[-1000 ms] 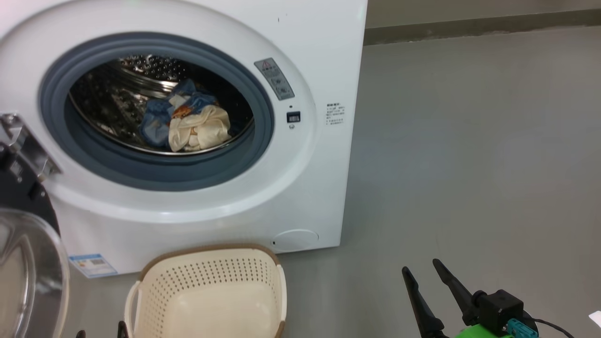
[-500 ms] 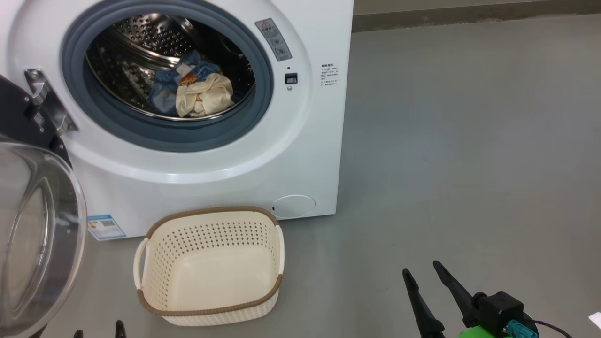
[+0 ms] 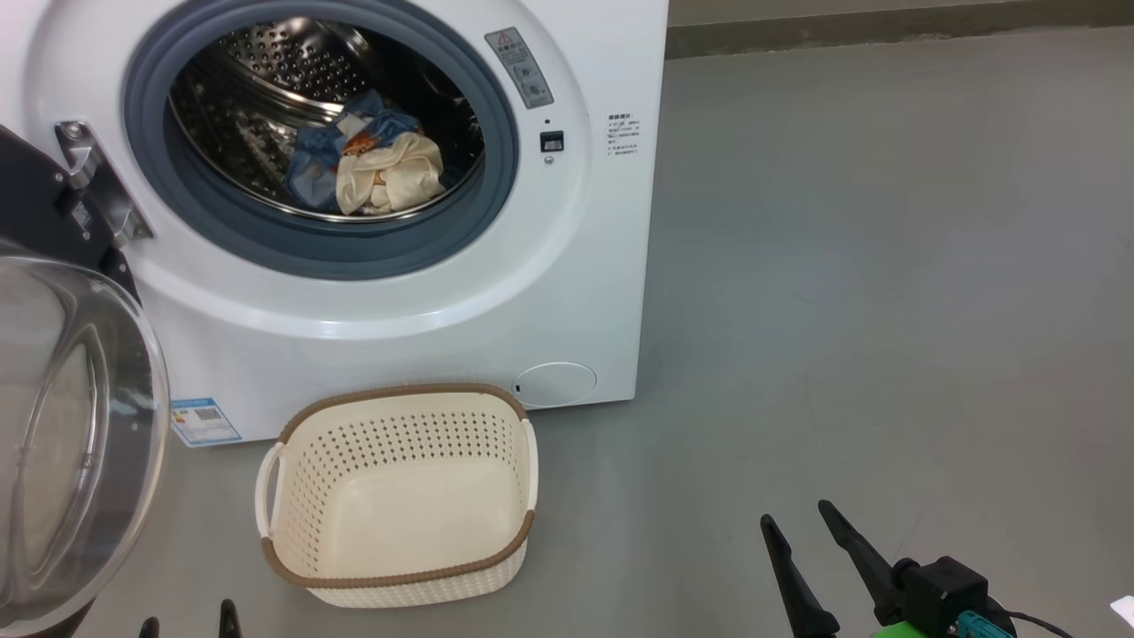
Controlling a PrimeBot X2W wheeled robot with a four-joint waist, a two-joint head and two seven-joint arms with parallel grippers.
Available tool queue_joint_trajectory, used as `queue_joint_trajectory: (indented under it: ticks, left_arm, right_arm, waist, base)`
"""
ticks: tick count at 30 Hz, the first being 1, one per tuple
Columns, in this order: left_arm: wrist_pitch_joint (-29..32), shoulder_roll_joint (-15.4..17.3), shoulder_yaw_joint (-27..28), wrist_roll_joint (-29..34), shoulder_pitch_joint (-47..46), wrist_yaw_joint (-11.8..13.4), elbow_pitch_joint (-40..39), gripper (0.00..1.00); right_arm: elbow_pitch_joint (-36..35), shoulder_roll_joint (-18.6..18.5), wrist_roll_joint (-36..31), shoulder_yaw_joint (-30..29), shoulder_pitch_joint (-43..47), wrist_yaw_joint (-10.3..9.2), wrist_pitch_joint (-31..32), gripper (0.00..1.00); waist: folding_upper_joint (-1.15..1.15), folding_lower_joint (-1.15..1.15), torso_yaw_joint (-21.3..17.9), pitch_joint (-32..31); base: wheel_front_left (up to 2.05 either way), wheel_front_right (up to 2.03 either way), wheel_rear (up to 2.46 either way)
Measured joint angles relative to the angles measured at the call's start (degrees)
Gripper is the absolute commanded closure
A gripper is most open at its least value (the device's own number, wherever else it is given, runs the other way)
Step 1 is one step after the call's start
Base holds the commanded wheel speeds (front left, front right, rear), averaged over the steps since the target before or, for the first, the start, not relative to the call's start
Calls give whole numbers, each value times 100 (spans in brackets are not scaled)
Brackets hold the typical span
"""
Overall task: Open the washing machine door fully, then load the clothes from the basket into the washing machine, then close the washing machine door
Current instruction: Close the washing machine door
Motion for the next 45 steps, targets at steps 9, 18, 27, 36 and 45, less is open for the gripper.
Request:
queue_joint_trajectory:
  ticks: [9, 18, 27, 36, 45]
  left_arm:
    - [0, 0, -13, 0, -1, 9, -15, 0]
    - [0, 0, -35, -1, -1, 55, -47, 0]
    - [0, 0, -55, -25, 3, 100, -93, 0]
    - [0, 0, -100, -51, 38, 146, -93, 0]
    - [0, 0, -73, -66, 77, 213, -89, 0]
  right_arm:
    - [1, -14, 0, 0, 0, 0, 0, 0]
    - [-12, -25, -1, -79, 0, 0, 0, 0]
    - [-10, -24, -1, -7, 3, 0, 0, 0]
    - [-2, -70, -2, 59, 19, 0, 0, 0]
    - [7, -70, -2, 87, 30, 0, 0, 0]
  waist:
    - [0, 0, 18, 3]
    - [0, 0, 159, -3]
    - [0, 0, 515, -33]
    - [0, 0, 1103, -89]
    - [0, 0, 1637, -140]
  base:
    - [0, 0, 0]
    - [0, 0, 0]
    - [0, 0, 0]
    - [0, 0, 0]
    - [0, 0, 0]
